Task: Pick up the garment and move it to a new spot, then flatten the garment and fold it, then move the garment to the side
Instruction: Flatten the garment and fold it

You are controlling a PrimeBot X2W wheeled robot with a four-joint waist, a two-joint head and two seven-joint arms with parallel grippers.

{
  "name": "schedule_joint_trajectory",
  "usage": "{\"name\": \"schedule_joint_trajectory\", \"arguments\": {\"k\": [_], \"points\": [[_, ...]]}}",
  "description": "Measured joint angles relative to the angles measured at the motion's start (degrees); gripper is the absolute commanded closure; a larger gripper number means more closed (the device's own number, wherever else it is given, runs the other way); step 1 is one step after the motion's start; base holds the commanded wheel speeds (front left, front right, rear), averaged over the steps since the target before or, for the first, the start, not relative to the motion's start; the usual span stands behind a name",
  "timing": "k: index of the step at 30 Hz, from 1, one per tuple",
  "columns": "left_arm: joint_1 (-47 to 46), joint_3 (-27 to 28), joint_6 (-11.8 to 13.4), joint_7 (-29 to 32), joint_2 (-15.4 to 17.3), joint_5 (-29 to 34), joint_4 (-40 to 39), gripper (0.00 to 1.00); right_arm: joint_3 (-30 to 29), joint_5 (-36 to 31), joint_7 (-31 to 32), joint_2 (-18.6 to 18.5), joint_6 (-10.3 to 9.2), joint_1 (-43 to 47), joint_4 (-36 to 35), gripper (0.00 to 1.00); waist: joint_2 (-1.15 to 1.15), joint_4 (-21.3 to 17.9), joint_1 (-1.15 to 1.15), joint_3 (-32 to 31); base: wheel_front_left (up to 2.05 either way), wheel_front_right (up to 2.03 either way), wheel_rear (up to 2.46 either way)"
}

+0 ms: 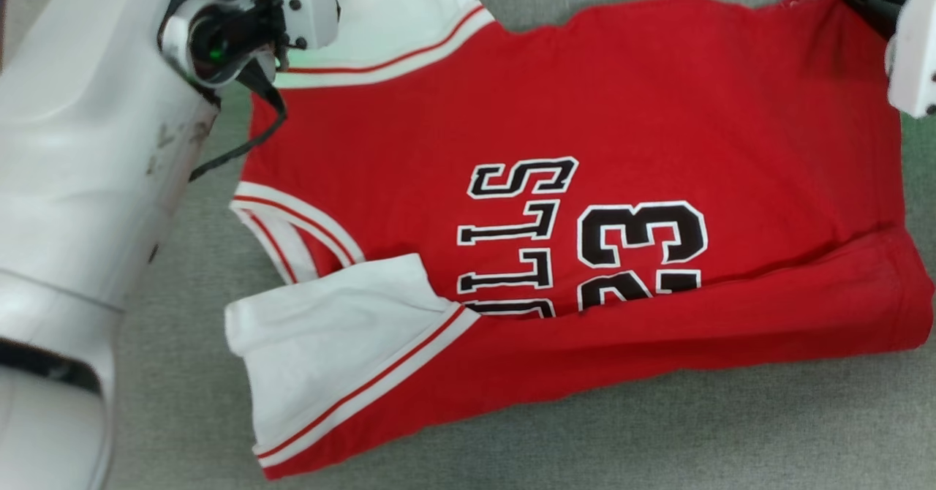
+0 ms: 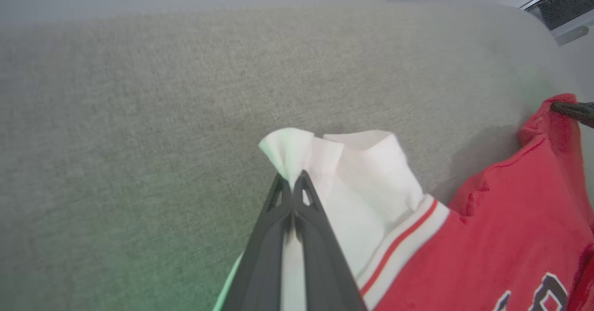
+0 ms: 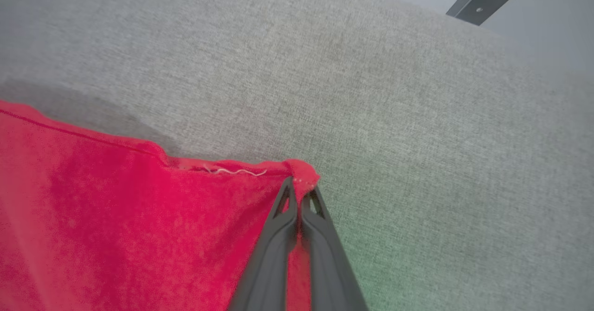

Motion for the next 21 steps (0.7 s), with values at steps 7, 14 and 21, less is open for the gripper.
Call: {"name": "schedule_joint_trajectory", "arguments": {"k": [7,14,21], "points": [[5.4,-1.0,0.0,-5.4,4.9,-5.0,-11.6,1.00,0.4,1.6,-5.7,-4.2,0.00,5.7,-3.0,1.00,0.00,1.6,0.00,-4.5,0.00,0.00,0.00],[15.2,-2.9,0.0,-9.1,10.8,-8.7,-25.3,1.00,0.3,3.4,-7.9,-8.8,0.00,14.2,-9.3,1.00,0.00,3.3,0.00,-9.4,0.00,0.00,0.00],[29.2,-2.2,2.1,-14.0,17.8,-11.2,-39.9,1.00,-4.4,5.0,-9.5,-13.2,0.00,26.4,-17.0,1.00,0.00,5.1,0.00,-13.5,0.00,0.00,0.00]]}}
